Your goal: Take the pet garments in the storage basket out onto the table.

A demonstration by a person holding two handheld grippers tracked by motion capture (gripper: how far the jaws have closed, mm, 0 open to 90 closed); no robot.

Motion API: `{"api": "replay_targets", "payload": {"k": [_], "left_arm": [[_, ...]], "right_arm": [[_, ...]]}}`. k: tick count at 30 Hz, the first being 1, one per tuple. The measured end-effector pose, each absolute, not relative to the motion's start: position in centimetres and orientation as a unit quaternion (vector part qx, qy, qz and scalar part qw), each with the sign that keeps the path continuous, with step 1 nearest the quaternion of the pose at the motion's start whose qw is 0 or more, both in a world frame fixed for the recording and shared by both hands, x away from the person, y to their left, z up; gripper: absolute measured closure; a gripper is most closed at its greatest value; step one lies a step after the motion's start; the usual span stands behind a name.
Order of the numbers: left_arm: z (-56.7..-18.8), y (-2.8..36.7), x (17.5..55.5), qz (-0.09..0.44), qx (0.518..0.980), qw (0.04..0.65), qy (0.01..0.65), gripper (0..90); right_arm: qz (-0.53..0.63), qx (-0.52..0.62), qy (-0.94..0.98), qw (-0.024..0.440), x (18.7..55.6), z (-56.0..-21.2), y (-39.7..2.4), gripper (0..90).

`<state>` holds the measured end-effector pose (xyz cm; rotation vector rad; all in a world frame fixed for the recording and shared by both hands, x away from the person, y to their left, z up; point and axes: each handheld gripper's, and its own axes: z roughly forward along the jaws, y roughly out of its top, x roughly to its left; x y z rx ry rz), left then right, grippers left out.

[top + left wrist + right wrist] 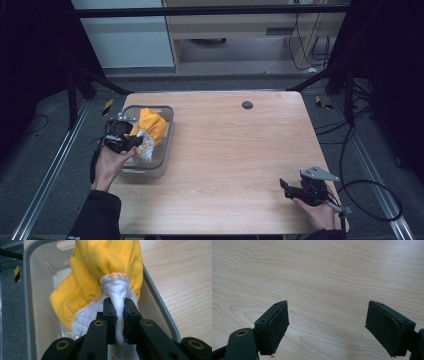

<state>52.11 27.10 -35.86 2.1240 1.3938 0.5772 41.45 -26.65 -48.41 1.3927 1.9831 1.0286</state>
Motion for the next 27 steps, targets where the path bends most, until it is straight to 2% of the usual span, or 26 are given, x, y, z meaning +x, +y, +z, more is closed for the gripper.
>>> {"api": "replay_targets", "payload": {"k": [27], "left_arm": [[-33.0,26.9,50.5,0.218,0.793,0.290,0.490,82.8]], "right_arm": [[0.379,0.511,0.728,0.257,41.4,-48.4,-26.7,18.3]]}}
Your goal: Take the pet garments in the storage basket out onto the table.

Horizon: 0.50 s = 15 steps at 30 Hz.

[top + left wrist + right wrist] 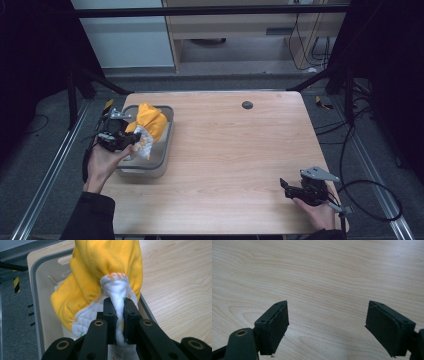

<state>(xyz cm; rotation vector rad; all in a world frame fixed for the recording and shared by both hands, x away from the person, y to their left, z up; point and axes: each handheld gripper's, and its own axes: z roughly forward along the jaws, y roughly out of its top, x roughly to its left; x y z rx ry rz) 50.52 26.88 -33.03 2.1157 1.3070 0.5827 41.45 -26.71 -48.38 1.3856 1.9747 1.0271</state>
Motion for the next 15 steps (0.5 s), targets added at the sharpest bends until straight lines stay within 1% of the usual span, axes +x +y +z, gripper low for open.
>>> {"api": "replay_targets", "payload": {"k": [15], "left_arm": [[-31.9,26.1,49.8,0.218,0.798,0.309,0.469,82.8]], "right_arm": [[0.378,0.510,0.727,0.260,41.4,-48.4,-26.7,18.3]]}}
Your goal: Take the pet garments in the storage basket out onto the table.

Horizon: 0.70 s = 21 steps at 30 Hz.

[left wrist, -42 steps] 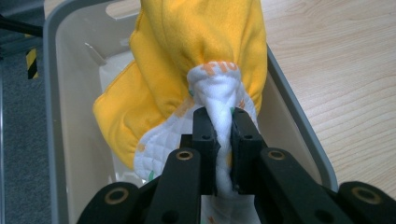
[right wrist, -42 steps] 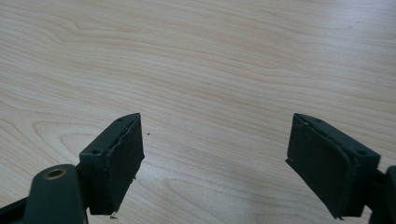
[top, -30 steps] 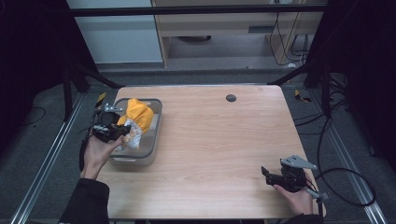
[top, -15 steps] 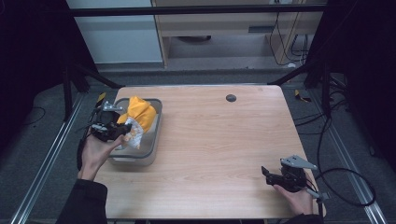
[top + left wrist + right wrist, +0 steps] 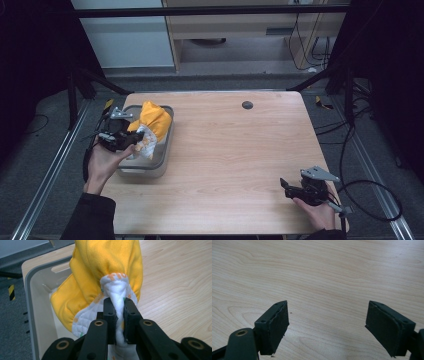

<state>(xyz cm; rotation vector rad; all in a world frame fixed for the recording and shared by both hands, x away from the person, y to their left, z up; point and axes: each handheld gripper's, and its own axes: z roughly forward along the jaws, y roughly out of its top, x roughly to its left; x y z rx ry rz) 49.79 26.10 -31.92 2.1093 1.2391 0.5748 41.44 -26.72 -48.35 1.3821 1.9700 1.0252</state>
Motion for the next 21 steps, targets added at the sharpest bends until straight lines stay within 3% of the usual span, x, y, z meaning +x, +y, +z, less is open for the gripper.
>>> {"api": "replay_targets", "payload": {"k": [21], "left_arm": [[-30.3,22.3,48.3,0.213,0.822,0.329,0.413,82.8]], "right_arm": [[0.379,0.510,0.726,0.262,41.4,-48.3,-26.8,18.3]]}}
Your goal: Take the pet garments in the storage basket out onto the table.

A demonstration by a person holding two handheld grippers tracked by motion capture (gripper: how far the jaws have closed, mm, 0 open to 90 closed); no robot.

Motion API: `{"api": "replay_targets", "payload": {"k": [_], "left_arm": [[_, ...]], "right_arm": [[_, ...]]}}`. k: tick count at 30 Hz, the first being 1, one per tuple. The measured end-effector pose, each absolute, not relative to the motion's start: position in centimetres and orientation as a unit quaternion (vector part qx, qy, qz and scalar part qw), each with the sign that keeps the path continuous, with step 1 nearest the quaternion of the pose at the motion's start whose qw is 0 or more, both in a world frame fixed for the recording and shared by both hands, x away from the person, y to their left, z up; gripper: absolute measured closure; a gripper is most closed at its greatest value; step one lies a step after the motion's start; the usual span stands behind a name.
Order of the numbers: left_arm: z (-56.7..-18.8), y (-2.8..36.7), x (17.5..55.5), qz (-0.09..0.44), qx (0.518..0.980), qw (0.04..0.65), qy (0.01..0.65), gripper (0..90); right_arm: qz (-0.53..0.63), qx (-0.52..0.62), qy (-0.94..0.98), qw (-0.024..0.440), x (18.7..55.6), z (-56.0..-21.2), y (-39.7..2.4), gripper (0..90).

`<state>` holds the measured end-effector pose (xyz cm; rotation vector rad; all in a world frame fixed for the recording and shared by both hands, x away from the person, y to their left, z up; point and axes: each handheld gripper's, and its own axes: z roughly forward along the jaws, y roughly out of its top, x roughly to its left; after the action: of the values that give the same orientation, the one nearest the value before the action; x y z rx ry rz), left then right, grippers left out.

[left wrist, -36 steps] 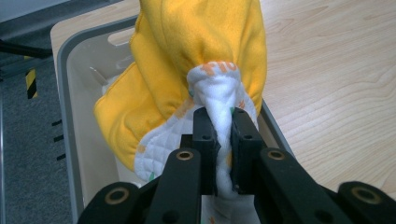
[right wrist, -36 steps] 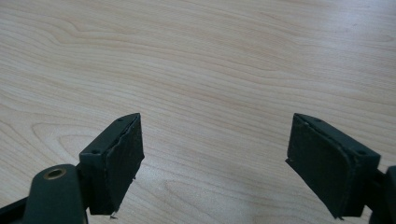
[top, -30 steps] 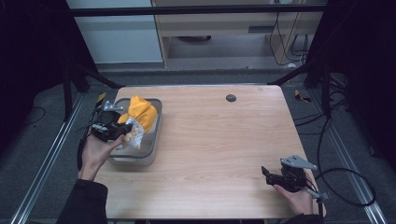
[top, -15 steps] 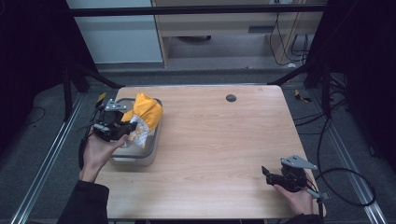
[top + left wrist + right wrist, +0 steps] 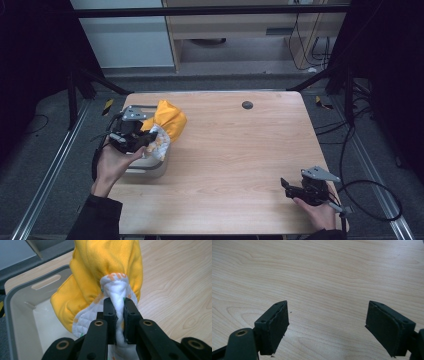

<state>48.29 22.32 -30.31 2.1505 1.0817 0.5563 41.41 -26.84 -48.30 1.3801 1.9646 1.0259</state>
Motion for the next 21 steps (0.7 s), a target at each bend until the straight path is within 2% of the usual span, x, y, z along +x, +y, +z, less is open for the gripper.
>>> {"api": "replay_targets", "payload": {"k": [21], "left_arm": [[-31.1,16.7,47.7,0.188,0.852,0.336,0.356,82.8]], "right_arm": [[0.380,0.512,0.723,0.266,41.4,-48.3,-27.0,17.6]]}}
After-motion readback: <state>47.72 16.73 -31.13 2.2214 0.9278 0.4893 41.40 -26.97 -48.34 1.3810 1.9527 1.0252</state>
